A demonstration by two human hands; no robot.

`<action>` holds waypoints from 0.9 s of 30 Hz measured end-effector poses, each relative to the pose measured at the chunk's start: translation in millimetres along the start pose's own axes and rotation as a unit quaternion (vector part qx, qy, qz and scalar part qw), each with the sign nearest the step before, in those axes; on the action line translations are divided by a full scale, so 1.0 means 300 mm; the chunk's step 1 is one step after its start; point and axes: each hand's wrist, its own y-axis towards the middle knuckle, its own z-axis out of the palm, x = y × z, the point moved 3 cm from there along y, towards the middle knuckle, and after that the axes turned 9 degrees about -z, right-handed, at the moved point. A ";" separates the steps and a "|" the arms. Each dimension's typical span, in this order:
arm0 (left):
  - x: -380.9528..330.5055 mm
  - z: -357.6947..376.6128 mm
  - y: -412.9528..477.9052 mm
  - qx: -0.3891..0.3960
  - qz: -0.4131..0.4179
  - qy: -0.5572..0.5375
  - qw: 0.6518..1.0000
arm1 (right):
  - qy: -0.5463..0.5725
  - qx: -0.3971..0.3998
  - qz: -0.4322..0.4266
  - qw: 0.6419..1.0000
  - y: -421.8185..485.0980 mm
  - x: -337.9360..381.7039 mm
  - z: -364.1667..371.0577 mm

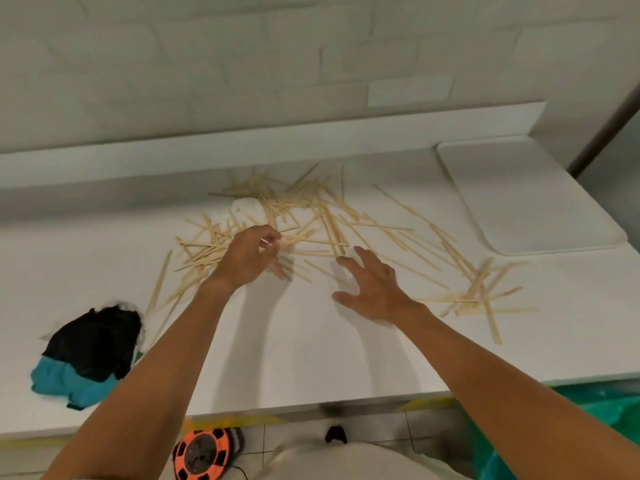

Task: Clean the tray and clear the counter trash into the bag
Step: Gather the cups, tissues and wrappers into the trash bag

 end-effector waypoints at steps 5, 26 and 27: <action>0.129 -0.052 0.183 -0.025 -0.038 0.072 0.996 | -0.027 -0.035 -0.005 0.999 0.025 -0.047 0.040; 0.220 -0.131 0.448 -0.154 -0.078 -0.044 0.984 | 0.018 -0.048 0.024 0.998 0.041 -0.061 0.033; 0.182 -0.135 0.433 -0.151 -0.056 -0.060 0.985 | 0.052 -0.053 0.042 0.996 0.044 -0.055 0.014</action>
